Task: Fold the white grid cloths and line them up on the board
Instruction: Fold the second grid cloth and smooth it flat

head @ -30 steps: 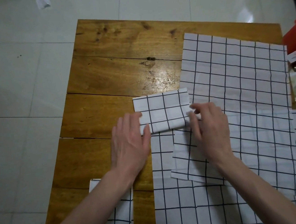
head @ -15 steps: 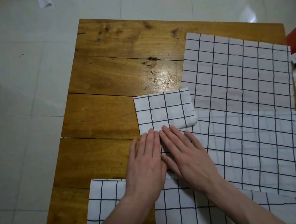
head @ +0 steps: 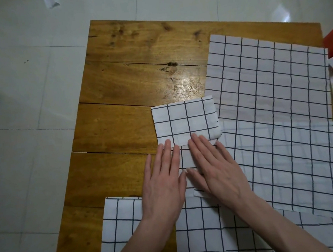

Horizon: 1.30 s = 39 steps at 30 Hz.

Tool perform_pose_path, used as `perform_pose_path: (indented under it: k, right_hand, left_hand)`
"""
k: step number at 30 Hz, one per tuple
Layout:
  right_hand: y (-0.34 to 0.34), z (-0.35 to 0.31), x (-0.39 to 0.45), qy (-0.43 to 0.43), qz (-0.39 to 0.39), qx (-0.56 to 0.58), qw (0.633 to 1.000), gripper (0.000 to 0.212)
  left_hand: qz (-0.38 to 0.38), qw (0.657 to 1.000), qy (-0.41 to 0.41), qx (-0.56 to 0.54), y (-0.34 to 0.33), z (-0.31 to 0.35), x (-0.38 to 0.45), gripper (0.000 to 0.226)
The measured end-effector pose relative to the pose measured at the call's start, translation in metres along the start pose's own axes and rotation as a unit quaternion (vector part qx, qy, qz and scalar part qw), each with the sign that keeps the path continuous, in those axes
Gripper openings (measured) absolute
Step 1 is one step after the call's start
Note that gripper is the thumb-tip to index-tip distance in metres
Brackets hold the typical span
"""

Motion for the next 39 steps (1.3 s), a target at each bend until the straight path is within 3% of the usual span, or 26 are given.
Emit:
perform_pose_path:
  k: [8, 21, 29, 39]
  right_hand:
    - [-0.003, 0.038, -0.014, -0.069, -0.017, 0.003, 0.997, 0.077]
    - [0.010, 0.034, -0.010, -0.087, 0.030, 0.009, 0.996, 0.069]
    - [0.034, 0.025, 0.019, -0.021, 0.101, -0.009, 0.995, 0.053]
    - [0.028, 0.011, 0.096, 0.001, 0.074, -0.003, 0.997, 0.058]
  left_hand:
    - [-0.013, 1.000, -0.010, 0.009, -0.002, -0.002, -0.001, 0.071]
    - [-0.007, 1.000, -0.004, -0.016, 0.002, -0.003, -0.001, 0.070]
    - [0.090, 0.992, -0.021, -0.085, 0.037, -0.004, 0.034, 0.054]
    - [0.044, 0.999, -0.012, -0.030, 0.035, -0.015, 0.099, 0.062]
Point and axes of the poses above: each hand's wrist, its own x-axis towards the middle knuckle, its own y-axis out of the back of the hand, z = x × y, the point moved 3 cm from there along x, towards the middle knuckle, and after that the axes turned 8 degrees about -z, right-handed, at the moved point
